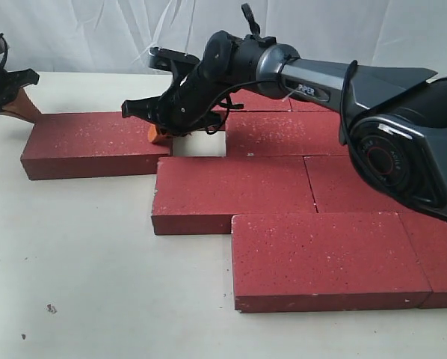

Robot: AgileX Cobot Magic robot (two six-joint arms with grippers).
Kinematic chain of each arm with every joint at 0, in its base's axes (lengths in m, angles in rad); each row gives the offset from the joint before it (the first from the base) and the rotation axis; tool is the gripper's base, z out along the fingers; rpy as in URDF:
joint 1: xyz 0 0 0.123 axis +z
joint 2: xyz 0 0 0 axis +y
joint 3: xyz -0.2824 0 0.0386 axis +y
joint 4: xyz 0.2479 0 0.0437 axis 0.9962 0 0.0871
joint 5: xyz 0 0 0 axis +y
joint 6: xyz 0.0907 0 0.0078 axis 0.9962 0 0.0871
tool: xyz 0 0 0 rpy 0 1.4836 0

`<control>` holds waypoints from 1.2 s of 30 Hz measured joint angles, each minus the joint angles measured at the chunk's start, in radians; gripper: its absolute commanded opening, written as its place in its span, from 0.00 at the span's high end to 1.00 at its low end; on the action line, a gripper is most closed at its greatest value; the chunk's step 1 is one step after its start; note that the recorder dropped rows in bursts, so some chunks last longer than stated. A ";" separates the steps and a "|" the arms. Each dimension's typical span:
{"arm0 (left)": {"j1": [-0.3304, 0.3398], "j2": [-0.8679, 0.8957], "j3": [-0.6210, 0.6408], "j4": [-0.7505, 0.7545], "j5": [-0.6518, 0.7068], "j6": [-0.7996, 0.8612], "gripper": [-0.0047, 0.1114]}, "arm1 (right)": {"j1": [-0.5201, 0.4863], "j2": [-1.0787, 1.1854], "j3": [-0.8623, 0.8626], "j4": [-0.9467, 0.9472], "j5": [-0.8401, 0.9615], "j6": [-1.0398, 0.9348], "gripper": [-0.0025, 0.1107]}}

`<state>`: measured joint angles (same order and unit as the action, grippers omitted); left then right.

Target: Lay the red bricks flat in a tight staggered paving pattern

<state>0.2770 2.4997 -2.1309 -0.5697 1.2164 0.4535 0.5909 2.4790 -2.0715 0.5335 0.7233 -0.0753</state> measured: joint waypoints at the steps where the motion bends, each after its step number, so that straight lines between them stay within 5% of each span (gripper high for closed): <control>1: 0.000 0.000 0.000 -0.008 0.000 0.000 0.96 | 0.000 -0.002 0.000 -0.004 0.002 0.002 0.98; 14: 0.000 0.000 0.000 0.000 0.000 0.000 0.96 | -0.016 -0.112 0.004 -0.083 -0.039 0.004 0.98; 26: -0.002 0.000 0.000 0.159 0.000 -0.101 0.96 | -0.016 -0.120 0.004 -0.446 -0.012 0.182 0.98; 36: -0.057 0.000 0.000 0.137 0.000 -0.098 0.96 | -0.016 -0.057 0.004 -0.352 0.065 0.204 0.98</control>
<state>0.2205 2.4997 -2.1309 -0.4331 1.2164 0.3554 0.5750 2.4222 -2.0675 0.1817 0.7884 0.1286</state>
